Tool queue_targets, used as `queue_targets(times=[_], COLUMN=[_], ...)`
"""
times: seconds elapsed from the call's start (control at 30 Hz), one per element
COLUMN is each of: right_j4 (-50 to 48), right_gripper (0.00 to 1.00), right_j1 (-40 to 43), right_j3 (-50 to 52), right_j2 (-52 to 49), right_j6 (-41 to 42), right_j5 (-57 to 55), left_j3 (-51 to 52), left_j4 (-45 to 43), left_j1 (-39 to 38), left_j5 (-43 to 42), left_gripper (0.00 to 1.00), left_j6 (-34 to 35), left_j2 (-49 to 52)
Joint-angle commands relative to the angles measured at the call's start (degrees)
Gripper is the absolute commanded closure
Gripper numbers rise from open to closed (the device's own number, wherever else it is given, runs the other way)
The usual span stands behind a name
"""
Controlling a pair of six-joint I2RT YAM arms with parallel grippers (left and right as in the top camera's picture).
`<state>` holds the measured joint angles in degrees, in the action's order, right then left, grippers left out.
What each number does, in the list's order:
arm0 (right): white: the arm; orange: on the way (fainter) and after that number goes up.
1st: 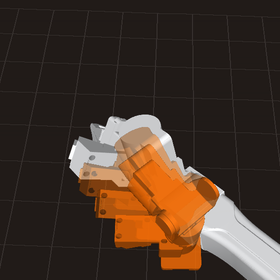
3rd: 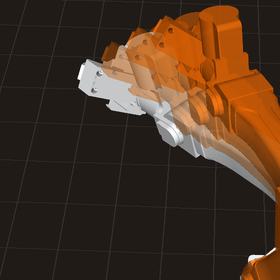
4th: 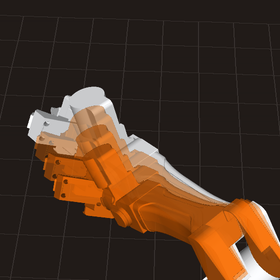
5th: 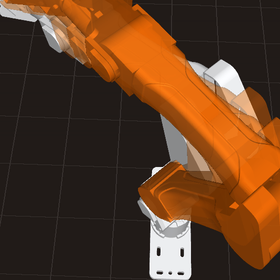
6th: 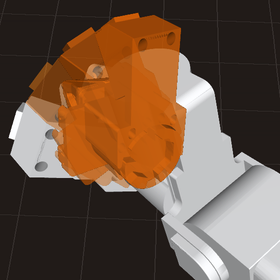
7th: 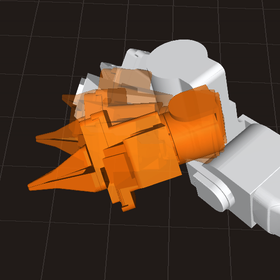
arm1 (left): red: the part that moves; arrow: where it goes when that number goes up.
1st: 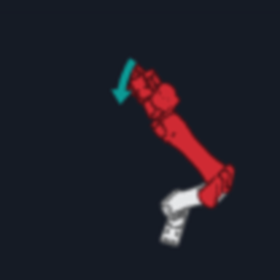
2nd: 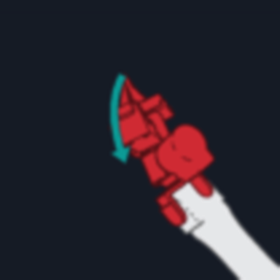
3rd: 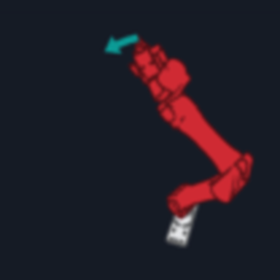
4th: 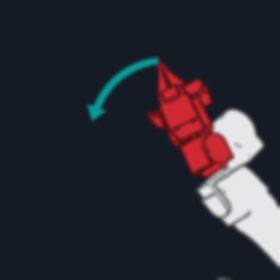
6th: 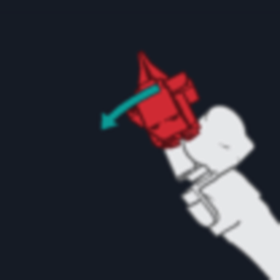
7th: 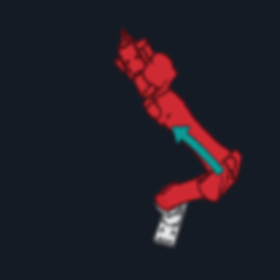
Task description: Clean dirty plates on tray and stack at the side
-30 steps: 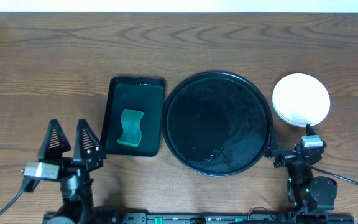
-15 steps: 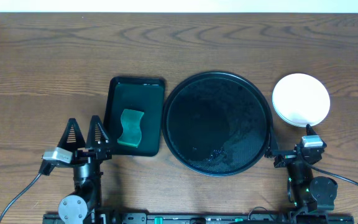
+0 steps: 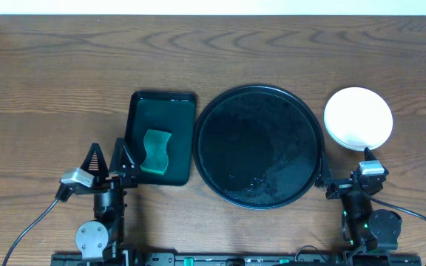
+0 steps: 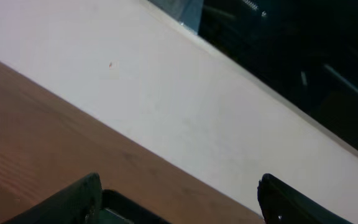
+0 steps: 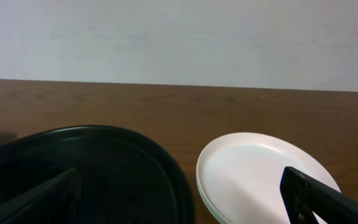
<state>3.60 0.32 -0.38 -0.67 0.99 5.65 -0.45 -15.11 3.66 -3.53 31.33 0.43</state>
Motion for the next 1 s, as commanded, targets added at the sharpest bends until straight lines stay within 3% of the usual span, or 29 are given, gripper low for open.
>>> queue_targets(times=[0.0,0.33,0.77,0.97], right_j4=[0.1,0.1,0.1,0.1], right_gripper=[0.01,0.01,0.01,0.01], right_j1=[0.3,0.3,0.3,0.3], right_j3=[0.1,0.1,0.1,0.1], right_j2=[0.3,0.3,0.3,0.3], right_j6=[-0.6,-0.7,-0.6,-0.6], right_j5=[0.4,0.4,0.4,0.4], left_j3=[0.2,0.2,0.2,0.2], left_j4=[2.8,18.8,18.9,18.9], left_j1=[-0.2,-0.2,-0.3,-0.3], left_j5=[-0.5,-0.3,-0.3,-0.3], left_gripper=[0.20,0.20,0.20,0.19], left_j6=[0.0,-0.6,-13.3,-13.6], left_j2=[-0.3,-0.3,-0.3,-0.3])
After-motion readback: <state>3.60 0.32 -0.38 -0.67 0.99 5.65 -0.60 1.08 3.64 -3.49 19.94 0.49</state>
